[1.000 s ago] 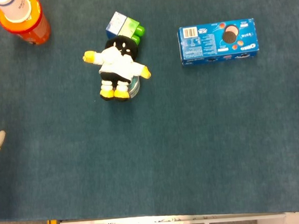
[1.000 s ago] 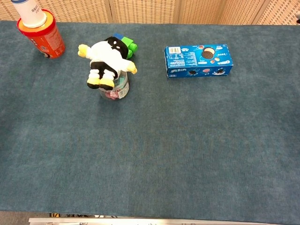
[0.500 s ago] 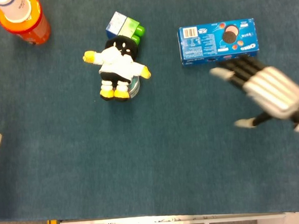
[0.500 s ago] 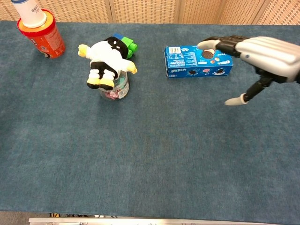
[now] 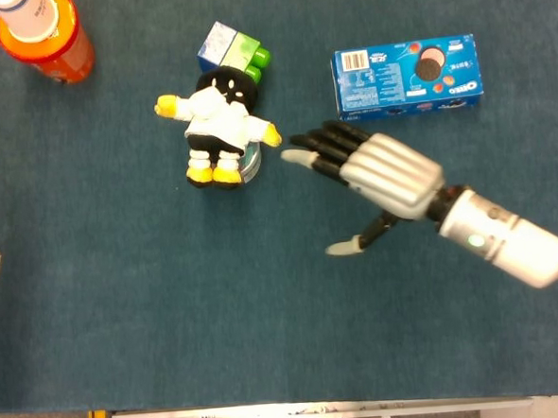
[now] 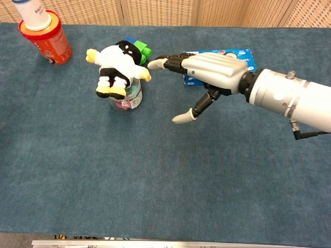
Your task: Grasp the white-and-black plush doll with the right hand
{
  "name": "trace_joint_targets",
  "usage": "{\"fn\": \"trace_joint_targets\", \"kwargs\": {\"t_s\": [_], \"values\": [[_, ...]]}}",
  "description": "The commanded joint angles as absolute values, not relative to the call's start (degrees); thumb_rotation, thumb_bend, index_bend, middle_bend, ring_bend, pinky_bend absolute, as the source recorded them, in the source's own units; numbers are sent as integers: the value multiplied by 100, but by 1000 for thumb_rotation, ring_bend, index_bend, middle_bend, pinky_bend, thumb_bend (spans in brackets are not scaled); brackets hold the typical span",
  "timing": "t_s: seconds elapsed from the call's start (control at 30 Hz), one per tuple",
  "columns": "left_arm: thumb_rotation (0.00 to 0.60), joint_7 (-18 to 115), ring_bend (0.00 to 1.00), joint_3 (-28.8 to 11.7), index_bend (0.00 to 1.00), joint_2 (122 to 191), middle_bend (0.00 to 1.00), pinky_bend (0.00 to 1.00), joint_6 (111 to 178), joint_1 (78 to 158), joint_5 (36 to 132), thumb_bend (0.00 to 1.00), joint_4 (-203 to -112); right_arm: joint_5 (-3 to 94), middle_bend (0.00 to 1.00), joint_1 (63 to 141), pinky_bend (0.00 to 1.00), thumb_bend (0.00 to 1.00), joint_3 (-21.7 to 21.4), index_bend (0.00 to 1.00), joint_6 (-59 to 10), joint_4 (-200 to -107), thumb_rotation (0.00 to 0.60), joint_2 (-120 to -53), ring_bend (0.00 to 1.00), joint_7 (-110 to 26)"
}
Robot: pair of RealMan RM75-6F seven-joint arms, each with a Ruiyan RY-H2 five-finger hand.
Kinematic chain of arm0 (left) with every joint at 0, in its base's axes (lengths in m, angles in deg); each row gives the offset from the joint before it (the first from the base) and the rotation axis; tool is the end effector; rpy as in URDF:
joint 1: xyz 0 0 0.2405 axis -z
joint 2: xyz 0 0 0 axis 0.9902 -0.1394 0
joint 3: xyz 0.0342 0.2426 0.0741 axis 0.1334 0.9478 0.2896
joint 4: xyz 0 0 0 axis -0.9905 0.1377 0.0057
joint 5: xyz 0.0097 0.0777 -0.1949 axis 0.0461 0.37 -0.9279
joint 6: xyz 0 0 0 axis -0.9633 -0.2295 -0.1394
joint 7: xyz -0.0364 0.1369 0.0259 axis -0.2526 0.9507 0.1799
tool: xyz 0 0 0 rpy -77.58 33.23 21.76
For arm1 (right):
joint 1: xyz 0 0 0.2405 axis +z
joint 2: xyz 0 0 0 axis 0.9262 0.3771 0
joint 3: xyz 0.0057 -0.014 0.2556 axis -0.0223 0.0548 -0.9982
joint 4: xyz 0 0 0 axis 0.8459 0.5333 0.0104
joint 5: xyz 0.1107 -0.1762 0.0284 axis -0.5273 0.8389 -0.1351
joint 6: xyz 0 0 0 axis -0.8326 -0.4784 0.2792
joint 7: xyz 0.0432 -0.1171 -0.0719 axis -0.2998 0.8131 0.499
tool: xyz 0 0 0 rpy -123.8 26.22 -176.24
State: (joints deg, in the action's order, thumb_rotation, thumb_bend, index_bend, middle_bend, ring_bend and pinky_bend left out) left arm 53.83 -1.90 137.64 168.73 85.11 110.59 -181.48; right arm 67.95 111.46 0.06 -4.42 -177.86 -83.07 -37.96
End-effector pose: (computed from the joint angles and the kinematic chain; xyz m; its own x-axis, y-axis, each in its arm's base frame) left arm -0.2953 0.1659 0.1546 0.4183 -0.0236 0.9080 0.9080 -0.0134 -0.4187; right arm -0.0864 -0.2924 -0.0056 0.4218 -0.4163 0.8054 -0.7459 -0.6644 0.0472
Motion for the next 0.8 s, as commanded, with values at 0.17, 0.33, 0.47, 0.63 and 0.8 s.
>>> {"fn": "trace_joint_targets", "kwargs": {"t_s": [0.17, 0.33, 0.47, 0.63, 0.8], "values": [[600, 5349, 157, -200, 186, 13753, 200, 70, 16878, 8505, 11053, 222, -18139, 6497, 0, 11500, 0, 0, -153, 0, -426, -17362, 163, -8871, 0, -3494], [600, 5316, 157, -204, 186, 13756, 200, 70, 16866, 8501, 11038, 222, -18109, 6239, 0, 11755, 0, 0, -254, 0, -295, -17081, 163, -9177, 0, -3428], [600, 5289, 157, -215, 186, 13757, 200, 70, 16852, 8497, 11004, 222, -18072, 6056, 0, 11987, 0, 0, -340, 0, -158, -16795, 160, -9407, 0, -3408], [600, 5245, 157, -244, 186, 13755, 200, 70, 16844, 8491, 10942, 222, -18020, 6005, 0, 12222, 0, 0, -420, 0, -178, -16440, 163, -9685, 0, -3291], [600, 5200, 157, -259, 186, 13763, 200, 70, 16831, 8489, 10905, 222, -17967, 6013, 0, 12463, 0, 0, -471, 0, -179, -16033, 161, -10013, 0, -3305]]}}
